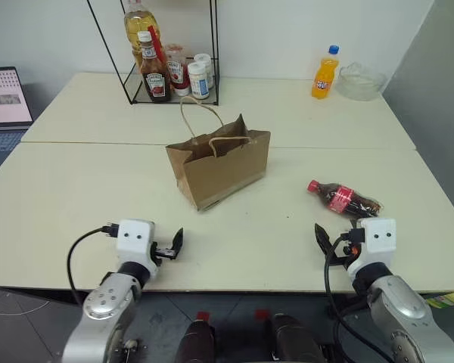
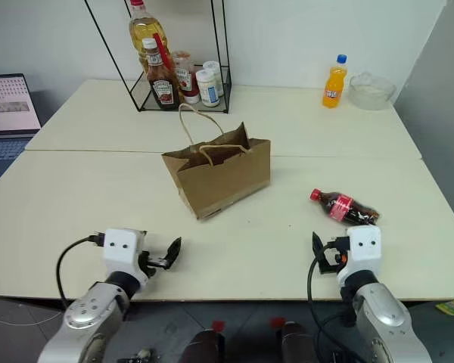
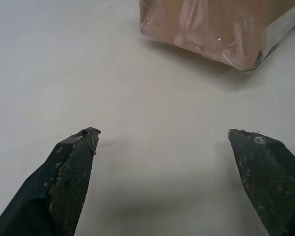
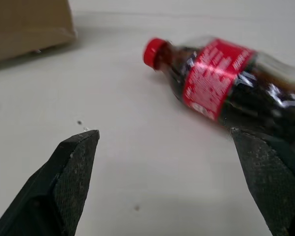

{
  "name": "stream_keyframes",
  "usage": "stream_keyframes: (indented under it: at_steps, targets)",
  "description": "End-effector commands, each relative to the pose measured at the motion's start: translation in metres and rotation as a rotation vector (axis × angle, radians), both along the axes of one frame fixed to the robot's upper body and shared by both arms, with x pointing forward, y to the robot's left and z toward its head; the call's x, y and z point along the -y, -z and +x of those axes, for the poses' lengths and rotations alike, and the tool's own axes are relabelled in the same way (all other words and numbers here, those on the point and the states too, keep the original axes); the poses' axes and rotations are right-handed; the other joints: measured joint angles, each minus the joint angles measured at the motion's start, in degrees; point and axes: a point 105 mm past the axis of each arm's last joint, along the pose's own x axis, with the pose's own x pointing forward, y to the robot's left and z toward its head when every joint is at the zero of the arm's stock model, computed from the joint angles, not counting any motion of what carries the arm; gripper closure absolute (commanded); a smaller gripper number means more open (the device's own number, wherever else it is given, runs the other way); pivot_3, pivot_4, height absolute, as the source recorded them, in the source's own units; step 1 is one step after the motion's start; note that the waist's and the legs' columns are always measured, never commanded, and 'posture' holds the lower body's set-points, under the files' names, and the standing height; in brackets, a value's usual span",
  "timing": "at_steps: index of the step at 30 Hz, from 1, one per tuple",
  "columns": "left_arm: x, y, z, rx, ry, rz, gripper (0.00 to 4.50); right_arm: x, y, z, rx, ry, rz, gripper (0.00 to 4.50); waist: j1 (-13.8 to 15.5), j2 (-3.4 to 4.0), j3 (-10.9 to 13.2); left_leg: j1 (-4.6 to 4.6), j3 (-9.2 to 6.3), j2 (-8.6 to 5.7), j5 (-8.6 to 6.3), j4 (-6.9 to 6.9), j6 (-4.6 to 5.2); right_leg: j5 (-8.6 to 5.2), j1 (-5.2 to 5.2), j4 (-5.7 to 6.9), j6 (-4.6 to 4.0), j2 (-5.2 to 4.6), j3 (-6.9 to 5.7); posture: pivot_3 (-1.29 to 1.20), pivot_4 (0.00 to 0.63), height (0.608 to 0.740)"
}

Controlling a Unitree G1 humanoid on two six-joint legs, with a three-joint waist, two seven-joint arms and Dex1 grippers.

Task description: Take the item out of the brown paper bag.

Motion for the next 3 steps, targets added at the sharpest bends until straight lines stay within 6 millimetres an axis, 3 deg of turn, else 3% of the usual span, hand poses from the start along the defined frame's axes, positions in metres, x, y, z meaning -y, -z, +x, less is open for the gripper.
stream_keyframes:
  at_steps: [1,3]
  targets:
    - [0.0099,-0.0013,-0.0038,0.023,0.007,0.009,0.03,0.0044,-0.0015,-0.0012,0.023,0.036,-0.012,0.00,-0.14,0.03,-0.04,0.00,0.00,0.00,0.00,0.00,0.00,0.00,0.00,0.00,0.00,0.00,0.02,0.00,0.150,0.740]
    - [0.0130,0.0035,-0.0080,0.008,-0.003,-0.005,0.03,0.0039,0.0015,-0.0021,0.021,0.039,-0.009,0.00,-0.15,0.03,-0.06,0.01,0.01,0.00,0.00,0.00,0.00,-0.01,0.00,0.00,-0.01,0.00,0.02,0.00,0.150,0.740]
